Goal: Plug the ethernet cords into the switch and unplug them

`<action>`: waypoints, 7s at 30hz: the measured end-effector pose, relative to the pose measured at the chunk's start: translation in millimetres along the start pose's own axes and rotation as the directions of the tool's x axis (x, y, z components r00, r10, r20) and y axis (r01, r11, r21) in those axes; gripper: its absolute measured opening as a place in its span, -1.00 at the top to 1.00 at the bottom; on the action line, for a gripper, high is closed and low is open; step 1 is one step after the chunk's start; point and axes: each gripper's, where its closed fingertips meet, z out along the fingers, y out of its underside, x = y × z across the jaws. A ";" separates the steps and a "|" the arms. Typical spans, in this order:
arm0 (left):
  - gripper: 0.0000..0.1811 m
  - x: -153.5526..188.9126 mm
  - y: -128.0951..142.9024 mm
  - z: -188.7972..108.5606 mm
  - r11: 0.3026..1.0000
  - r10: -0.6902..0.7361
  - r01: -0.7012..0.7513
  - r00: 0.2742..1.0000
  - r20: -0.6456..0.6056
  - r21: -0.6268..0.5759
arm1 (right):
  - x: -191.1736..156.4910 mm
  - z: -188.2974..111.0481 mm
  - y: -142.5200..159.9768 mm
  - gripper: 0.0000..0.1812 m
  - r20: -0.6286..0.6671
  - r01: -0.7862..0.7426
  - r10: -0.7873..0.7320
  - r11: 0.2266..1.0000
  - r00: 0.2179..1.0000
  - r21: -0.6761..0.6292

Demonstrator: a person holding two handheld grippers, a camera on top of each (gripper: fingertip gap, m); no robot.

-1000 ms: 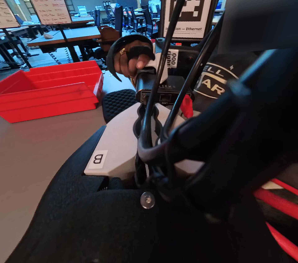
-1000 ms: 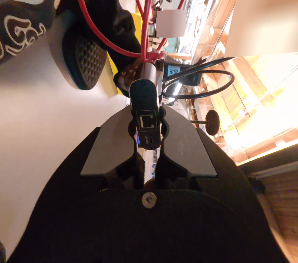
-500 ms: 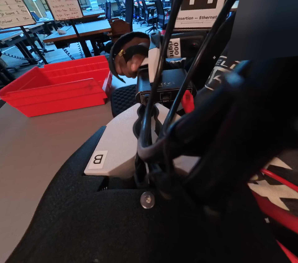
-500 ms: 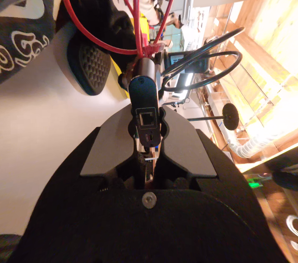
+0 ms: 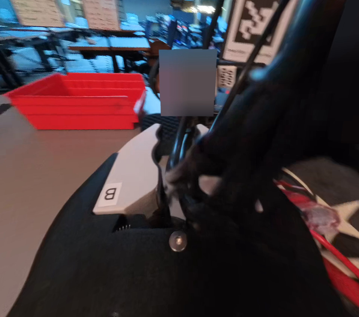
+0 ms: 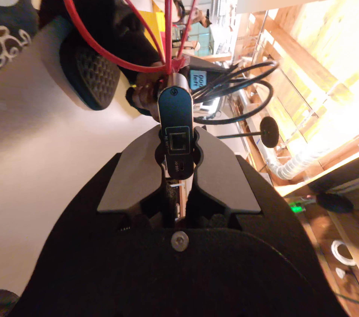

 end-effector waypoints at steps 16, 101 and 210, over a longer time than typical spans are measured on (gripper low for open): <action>0.10 -109.1 -69.2 -191.3 0.770 -0.305 -0.479 0.306 0.902 0.423 | 49.9 -50.4 138.8 0.73 -0.361 -0.364 0.155 0.682 0.920 -0.634; 0.94 12.7 -129.8 -323.0 0.839 0.302 -0.410 -0.199 0.932 -0.359 | 0.7 -0.7 113.1 -0.39 -0.174 -0.818 0.838 0.544 0.517 0.189; 0.80 12.2 -82.0 -64.7 0.630 0.060 -0.100 0.995 0.080 0.770 | 35.1 -4.1 22.4 0.85 -0.163 -0.558 0.620 0.771 0.767 0.309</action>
